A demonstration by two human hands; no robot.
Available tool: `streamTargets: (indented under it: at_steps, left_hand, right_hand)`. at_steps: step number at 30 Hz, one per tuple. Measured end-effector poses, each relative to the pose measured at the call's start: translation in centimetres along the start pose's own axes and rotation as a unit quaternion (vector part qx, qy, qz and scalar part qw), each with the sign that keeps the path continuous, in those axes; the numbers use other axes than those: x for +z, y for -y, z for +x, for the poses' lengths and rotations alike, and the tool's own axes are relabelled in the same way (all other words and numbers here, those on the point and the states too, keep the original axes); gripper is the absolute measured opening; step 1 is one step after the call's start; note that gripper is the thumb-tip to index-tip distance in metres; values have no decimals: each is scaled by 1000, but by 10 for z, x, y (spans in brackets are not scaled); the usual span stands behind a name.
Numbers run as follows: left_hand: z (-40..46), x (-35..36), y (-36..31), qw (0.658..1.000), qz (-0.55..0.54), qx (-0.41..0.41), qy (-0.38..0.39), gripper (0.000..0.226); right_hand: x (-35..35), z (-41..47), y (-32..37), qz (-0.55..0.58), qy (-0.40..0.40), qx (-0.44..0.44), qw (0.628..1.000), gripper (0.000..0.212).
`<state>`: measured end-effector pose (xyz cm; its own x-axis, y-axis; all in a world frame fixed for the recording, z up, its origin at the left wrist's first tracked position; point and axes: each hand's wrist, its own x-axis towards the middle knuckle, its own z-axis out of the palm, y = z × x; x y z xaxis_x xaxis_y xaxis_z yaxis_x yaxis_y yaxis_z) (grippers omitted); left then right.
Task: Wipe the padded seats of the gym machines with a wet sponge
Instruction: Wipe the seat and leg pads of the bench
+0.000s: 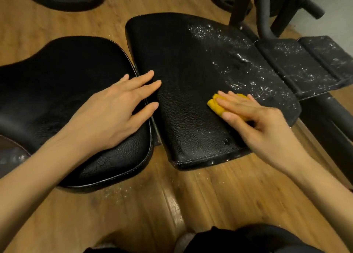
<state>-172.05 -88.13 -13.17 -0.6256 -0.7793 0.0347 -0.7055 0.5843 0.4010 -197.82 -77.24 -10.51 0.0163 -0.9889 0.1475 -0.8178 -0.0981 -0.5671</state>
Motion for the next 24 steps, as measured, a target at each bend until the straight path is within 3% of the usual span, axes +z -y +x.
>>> streamTargets:
  at_steps: [5,11,14,17,21,24]
  left_hand:
    - [0,-2,0,1000,11,1,16,68]
    - [-1,-1,0,1000,12,1,6,68]
    - [-1,-2,-2,1000,18,-3,11,69]
    - [-1,-4,-4,1000,13,5,19,67]
    - [-2,-7,-6,999,-5,42,20,58]
    - [-1,-6,-7,996,-5,78,35,56]
  right_hand:
    - [44,9,39,-70,65,-120,988,38]
    - [1,-13,0,-2,-9,-21,1000,35]
    - [40,-12,33,-81,13,-105,991,36]
    - [38,-17,35,-70,51,-141,986,37]
    - [-11,-30,-10,21,-16,-27,999,33]
    - [9,-27,11,-10,-29,-38,999,31]
